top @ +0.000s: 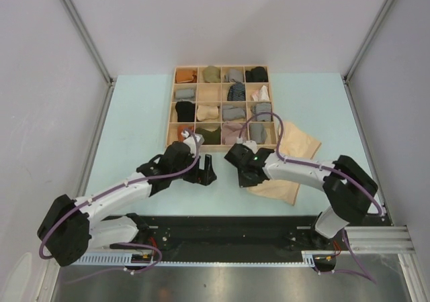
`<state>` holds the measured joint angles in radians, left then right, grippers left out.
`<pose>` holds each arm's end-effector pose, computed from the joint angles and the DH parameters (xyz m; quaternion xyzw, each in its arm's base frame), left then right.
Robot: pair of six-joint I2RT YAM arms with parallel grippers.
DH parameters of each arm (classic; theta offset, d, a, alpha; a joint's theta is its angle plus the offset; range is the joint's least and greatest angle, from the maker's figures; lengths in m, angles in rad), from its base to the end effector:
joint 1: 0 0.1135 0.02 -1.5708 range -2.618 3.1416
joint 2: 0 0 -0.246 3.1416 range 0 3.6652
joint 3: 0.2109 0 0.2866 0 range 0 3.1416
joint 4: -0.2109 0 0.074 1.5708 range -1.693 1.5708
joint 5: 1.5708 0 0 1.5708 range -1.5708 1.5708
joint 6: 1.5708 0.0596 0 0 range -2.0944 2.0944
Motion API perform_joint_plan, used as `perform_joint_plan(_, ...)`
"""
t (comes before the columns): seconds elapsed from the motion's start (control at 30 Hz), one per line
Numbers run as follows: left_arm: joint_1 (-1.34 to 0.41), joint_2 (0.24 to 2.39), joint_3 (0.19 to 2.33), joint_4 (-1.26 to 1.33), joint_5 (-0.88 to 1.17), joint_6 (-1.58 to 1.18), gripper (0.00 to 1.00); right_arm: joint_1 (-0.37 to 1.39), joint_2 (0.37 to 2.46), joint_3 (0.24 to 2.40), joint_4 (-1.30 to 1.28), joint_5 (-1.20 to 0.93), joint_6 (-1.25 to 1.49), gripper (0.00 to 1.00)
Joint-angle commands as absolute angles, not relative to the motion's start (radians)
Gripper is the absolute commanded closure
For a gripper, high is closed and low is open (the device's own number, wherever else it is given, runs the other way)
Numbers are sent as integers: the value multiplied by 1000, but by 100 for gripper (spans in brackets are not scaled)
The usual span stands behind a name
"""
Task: Roll the underwear
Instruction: Move the underwear to the center of the board.
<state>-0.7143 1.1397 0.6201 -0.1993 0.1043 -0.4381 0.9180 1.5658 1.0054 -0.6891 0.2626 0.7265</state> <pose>0.2155 -0.1950 0.1621 0.1465 0.8978 -0.2646 0.3201 0.2125 0.2524 0.1365 -0.0727 0.9761 0.0282 0.2026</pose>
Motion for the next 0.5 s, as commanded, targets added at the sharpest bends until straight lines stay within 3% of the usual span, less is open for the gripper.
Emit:
perform_joint_plan(0.0, -732, 1056, 562, -150, 75, -482, 7, 1021, 1629, 1006, -539, 198, 845, 100)
perform_joint_plan(0.17, -735, 973, 483, -114, 75, -492, 8, 1095, 1606, 1020, -511, 187, 888, 97)
perform_joint_plan(0.2, -736, 950, 471, -100, 80, -492, 8, 1106, 1576, 1020, -523, 192, 891, 92)
perform_joint_plan(0.23, -739, 945, 448, -65, 98, -488, 8, 1108, 1557, 1020, -532, 196, 894, 80)
perform_joint_plan(0.27, -745, 940, 439, -46, 106, -486, 8, 1108, 1537, 1020, -549, 199, 899, 50)
perform_joint_plan(0.3, -752, 940, 434, -34, 107, -488, 8, 1108, 1510, 1020, -593, 209, 903, 43)
perform_joint_plan(0.37, -787, 959, 426, -2, 112, -494, 9, 1108, 1431, 1020, -650, 261, 929, 35)
perform_joint_plan(0.47, -853, 1018, 426, 95, 112, -523, 10, 1083, 1359, 1009, -776, 328, 959, 32)
